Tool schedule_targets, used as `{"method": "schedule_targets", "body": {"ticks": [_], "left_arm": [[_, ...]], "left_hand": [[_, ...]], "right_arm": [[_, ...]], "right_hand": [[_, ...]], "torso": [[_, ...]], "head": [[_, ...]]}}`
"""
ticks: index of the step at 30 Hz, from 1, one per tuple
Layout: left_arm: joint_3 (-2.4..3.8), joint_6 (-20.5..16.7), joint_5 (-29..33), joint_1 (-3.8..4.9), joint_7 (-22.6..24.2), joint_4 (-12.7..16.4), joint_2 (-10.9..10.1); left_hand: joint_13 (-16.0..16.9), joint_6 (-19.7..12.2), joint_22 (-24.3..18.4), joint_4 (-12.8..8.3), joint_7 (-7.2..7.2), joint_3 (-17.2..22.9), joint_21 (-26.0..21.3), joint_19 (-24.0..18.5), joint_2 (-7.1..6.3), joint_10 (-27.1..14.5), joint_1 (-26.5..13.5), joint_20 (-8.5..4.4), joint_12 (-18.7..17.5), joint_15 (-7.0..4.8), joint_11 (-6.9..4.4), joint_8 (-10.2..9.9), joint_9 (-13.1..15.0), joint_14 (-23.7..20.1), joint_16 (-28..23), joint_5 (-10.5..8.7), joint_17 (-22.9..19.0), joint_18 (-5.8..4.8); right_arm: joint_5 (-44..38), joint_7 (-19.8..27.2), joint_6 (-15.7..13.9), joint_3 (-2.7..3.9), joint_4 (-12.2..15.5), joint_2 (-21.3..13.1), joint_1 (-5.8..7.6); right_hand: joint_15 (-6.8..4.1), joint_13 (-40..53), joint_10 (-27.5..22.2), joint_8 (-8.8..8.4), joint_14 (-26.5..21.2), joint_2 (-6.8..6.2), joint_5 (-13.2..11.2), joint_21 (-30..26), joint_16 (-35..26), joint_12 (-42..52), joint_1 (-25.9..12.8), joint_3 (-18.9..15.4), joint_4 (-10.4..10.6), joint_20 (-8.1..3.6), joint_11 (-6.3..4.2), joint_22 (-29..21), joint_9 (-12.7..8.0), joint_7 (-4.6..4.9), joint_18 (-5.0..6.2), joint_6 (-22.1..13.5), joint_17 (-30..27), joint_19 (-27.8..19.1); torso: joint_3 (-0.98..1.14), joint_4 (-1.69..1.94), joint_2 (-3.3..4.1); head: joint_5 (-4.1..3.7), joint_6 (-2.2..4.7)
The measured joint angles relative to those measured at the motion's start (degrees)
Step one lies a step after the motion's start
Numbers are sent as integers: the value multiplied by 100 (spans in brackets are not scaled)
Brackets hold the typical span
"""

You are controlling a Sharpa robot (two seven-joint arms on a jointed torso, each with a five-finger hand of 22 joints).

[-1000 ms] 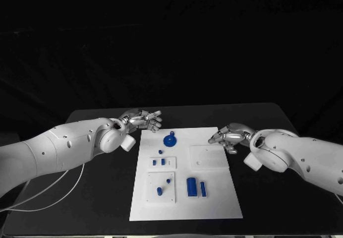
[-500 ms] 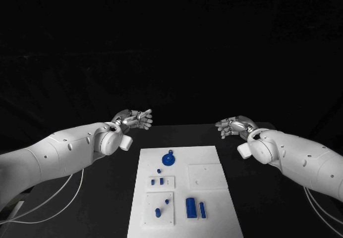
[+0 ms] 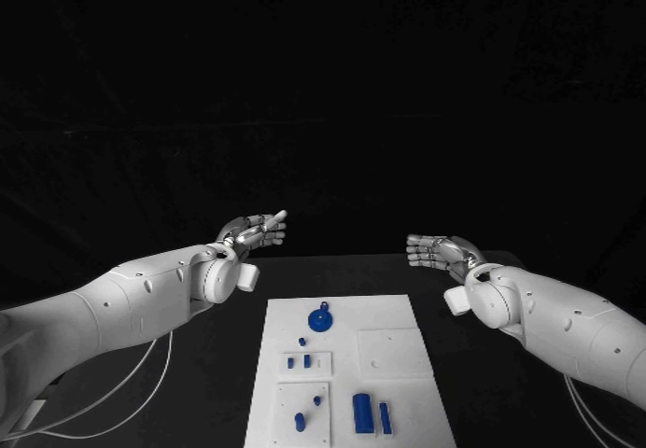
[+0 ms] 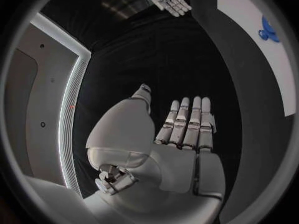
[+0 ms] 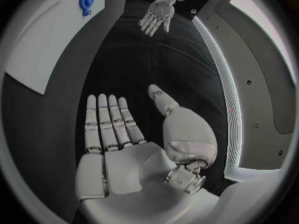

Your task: Assemble the parts on the task board

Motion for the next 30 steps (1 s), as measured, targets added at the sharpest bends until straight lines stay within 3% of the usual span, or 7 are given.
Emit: {"method": "schedule_targets", "body": {"ticks": [3,5,10,15,18,25,30], "left_arm": [[15,-19,-1,-23,-9,69,-25],[40,-61,-2,-67,-9,204,-59],[139,-298,-3,-221,37,736,-195],[292,-856,-2,-492,196,1609,-436],[389,-1296,-1,-664,336,2192,-572],[558,-2301,-1,-958,693,3229,-822],[611,-2814,0,-1056,881,3576,-909]], "left_hand": [[-115,-1114,-1843,-496,-183,-71,-812,-834,59,-1532,-826,-97,-117,-261,-188,-433,-760,-1212,-433,-106,-740,1],[-160,-1571,-2786,-700,-258,-101,-1147,-1176,82,-2162,-1267,-136,-160,-369,-264,-610,-1075,-1711,-613,-142,-1045,1],[-239,-2336,-4407,-1037,-385,-147,-1703,-1742,131,-3215,-4153,-199,-225,-549,-393,-903,-1598,-2541,-909,-187,-1553,2],[-268,-2648,-5069,-1158,-435,-162,-1928,-1964,152,-3640,-5693,-241,-252,-620,-447,-1016,-1811,-2878,-1015,-209,-1760,3],[-275,-2731,-5272,-1187,-457,-180,-1992,-2026,158,-3767,-6172,-243,-252,-652,-460,-1034,-1878,-2976,-1058,-209,-1822,2],[-285,-2805,-5490,-1226,-481,-179,-2044,-2082,165,-3890,-6678,-249,-252,-668,-487,-1079,-1945,-3056,-1084,-231,-1888,3],[-289,-2853,-5569,-1263,-477,-183,-2081,-2136,168,-3937,-6854,-250,-252,-671,-486,-1099,-1965,-3111,-1084,-231,-1913,3]], "right_arm": [[1,-8,-25,-4,72,-38,-7],[16,-9,-69,-8,199,-97,-28],[97,42,-290,-17,733,-292,-79],[278,214,-766,-33,1608,-605,-158],[439,366,-1159,-46,2204,-835,-221],[870,778,-2188,-77,3534,-1331,-365],[1158,1060,-2866,-92,4246,-1589,-441]], "right_hand": [[-227,-444,-1547,-292,-1371,38,-275,-324,-481,-290,-1565,-928,491,-343,-235,-1356,-1024,-261,-306,-1382,-956,-1183],[-318,-623,-2183,-412,-1934,53,-385,-457,-678,-405,-2199,-1309,694,-481,-332,-1914,-1445,-367,-428,-1950,-1349,-1671],[-467,-921,-3247,-611,-2878,79,-577,-681,-1007,-602,-3262,-1945,1032,-715,-494,-2849,-2150,-537,-635,-2894,-2004,-2483],[-526,-1040,-3675,-677,-3256,90,-643,-762,-1121,-671,-3696,-2194,1173,-800,-559,-3228,-2434,-608,-640,-3274,-2268,-2810],[-563,-1112,-3934,-725,-3482,97,-683,-814,-1210,-709,-3956,-2347,1259,-866,-594,-3447,-2601,-651,-752,-3500,-2420,-3003],[-576,-1130,-3988,-734,-3526,99,-689,-824,-1222,-722,-4001,-2374,1274,-873,-609,-3511,-2649,-662,-768,-3546,-2463,-3039],[-575,-1131,-3988,-734,-3526,99,-689,-824,-1222,-722,-4001,-2374,1274,-873,-609,-3514,-2650,-662,-768,-3546,-2468,-3038]], "torso": [[-7,14,-7],[-20,43,-25],[-85,190,-116],[-156,350,-215],[-175,396,-245],[-192,436,-268],[-193,441,-271]], "head": [[-27,-7],[-76,-20],[-265,-55],[-436,-91],[-476,-98],[-495,-101],[-496,-101]]}}
